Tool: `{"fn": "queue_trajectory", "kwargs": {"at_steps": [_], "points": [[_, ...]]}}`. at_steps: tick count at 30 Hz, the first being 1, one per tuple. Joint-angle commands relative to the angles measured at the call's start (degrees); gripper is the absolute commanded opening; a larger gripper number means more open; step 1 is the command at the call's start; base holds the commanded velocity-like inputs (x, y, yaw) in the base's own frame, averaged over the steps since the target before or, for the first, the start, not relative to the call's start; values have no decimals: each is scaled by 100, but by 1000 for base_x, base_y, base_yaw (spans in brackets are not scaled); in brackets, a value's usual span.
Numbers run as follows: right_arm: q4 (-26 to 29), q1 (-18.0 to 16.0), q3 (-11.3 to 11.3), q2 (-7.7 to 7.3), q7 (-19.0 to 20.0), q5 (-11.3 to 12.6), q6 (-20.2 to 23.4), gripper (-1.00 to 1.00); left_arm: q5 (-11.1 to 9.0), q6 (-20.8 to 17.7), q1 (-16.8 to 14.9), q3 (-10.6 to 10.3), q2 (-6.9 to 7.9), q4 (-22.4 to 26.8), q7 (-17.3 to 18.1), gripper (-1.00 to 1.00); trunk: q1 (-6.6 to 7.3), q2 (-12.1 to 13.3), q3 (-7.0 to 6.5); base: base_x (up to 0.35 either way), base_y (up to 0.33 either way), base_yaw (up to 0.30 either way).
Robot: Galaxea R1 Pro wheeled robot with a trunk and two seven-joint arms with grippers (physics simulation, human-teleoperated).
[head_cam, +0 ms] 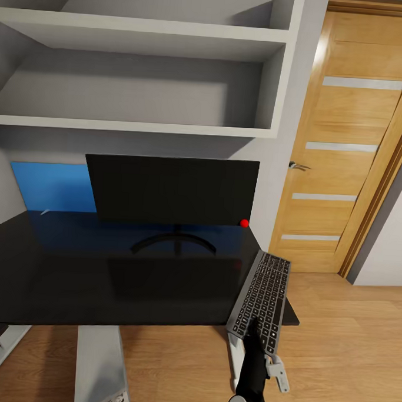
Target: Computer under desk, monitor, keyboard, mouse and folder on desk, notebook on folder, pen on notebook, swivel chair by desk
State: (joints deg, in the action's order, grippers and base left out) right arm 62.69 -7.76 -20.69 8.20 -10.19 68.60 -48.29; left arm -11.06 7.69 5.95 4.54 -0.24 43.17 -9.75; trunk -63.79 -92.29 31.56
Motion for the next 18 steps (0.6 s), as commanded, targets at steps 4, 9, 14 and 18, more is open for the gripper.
{"fn": "queue_trajectory", "kwargs": {"at_steps": [4,9,14,18], "points": [[71,24,-8,-8,-60,-22,-63,100,-59,14,2,3,-2,8,0,100,0,-3,5,0,0,0],[143,36,27,-33,-63,221,-72,100,-61,14,2,3,-2,8,0,100,0,-3,5,0,0,0],[166,37,50,-87,-62,474,-68,100,-57,14,3,3,-2,8,0,100,0,-3,5,0,0,0],[166,37,69,-111,-62,536,-56,100,-55,14,2,3,-2,8,0,100,0,-3,5,0,0,0]]}}
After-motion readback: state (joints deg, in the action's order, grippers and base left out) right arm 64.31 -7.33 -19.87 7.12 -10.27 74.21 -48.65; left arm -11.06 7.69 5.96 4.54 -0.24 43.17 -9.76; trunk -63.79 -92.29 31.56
